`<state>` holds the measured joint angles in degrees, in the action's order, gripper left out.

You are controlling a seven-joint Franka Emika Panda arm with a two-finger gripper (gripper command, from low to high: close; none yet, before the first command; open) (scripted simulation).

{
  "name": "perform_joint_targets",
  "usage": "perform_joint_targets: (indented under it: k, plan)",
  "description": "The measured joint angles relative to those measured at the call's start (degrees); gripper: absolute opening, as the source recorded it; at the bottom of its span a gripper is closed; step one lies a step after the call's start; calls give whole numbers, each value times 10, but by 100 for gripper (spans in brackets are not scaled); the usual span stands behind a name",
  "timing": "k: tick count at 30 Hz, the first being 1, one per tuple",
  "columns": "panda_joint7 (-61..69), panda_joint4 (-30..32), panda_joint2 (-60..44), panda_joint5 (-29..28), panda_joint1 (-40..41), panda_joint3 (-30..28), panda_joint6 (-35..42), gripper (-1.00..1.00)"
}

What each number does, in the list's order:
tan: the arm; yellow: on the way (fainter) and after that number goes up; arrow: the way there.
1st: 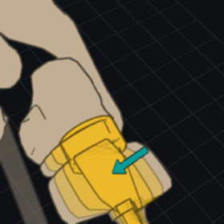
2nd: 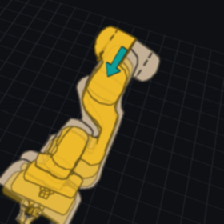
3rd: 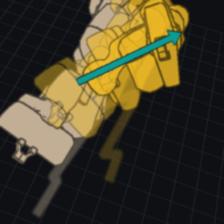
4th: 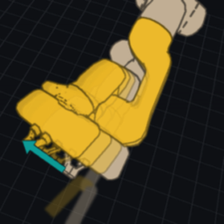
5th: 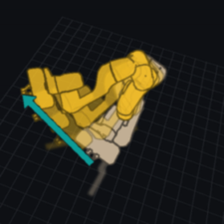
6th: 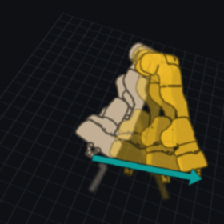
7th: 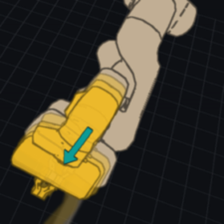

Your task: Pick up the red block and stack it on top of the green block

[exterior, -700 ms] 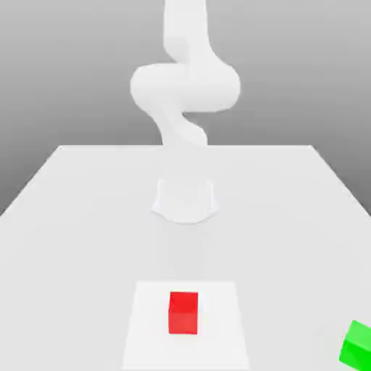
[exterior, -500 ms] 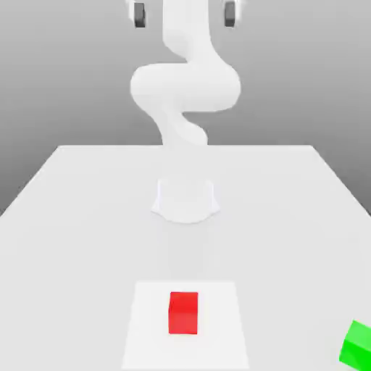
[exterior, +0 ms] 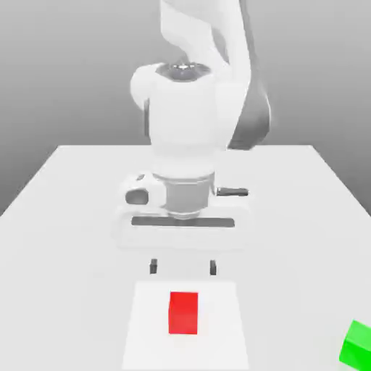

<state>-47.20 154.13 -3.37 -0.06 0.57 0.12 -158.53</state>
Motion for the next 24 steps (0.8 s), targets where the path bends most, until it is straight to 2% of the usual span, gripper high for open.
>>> perform_joint_targets:
  k: [5,6,13,19,24]
  plan:
    - [-1,-9,-104,-1,0,0,-85,0]
    - [-1,-11,-121,-1,0,0,-100,-100]
    - [-2,-11,-123,-2,1,1,-102,-100]
    - [-5,1,-18,-3,2,6,-9,-100]
    - [-91,-77,-47,-28,-62,38,50,-100]
